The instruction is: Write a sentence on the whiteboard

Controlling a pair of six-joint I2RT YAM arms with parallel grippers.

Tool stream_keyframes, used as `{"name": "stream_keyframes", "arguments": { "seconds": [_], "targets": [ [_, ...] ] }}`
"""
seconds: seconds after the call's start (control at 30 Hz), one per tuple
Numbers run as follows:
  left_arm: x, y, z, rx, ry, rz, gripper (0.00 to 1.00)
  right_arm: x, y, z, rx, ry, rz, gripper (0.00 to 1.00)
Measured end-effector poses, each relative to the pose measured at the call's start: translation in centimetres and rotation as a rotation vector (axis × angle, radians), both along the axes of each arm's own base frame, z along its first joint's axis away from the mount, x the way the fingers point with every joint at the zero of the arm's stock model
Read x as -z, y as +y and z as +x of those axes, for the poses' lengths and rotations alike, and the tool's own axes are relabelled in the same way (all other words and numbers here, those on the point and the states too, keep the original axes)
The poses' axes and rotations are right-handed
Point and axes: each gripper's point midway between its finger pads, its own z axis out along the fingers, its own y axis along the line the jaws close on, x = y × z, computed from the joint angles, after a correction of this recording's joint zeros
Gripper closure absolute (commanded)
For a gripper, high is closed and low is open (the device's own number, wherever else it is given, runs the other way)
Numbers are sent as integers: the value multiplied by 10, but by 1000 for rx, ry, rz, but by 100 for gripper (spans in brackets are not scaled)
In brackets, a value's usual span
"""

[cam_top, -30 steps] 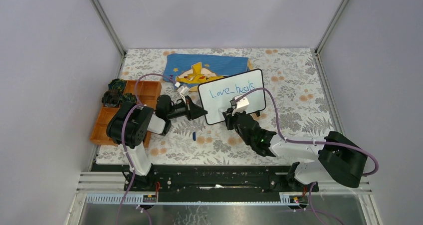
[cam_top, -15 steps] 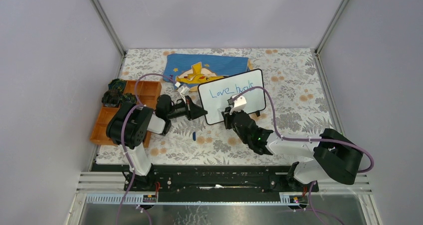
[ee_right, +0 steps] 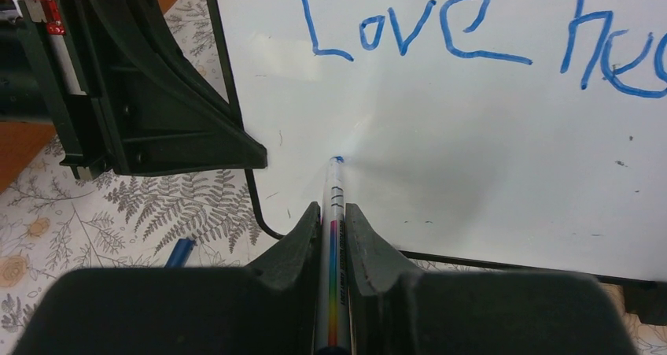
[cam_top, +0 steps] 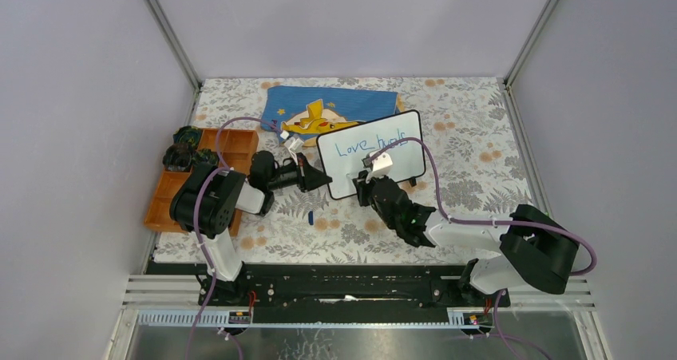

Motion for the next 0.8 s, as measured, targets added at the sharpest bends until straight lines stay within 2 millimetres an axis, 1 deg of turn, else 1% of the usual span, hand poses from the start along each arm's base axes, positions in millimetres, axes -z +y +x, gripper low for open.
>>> {"name": "stream_keyframes", "arguments": {
  "seconds": [0.3,0.8],
  "targets": [
    [0,0,0,0,-1,2,100,5,7,-4,-43,17,-1,100],
    [1,0,0,1,1,8,100,20,1,-11,-42,66,-50,100]
  ]
}}
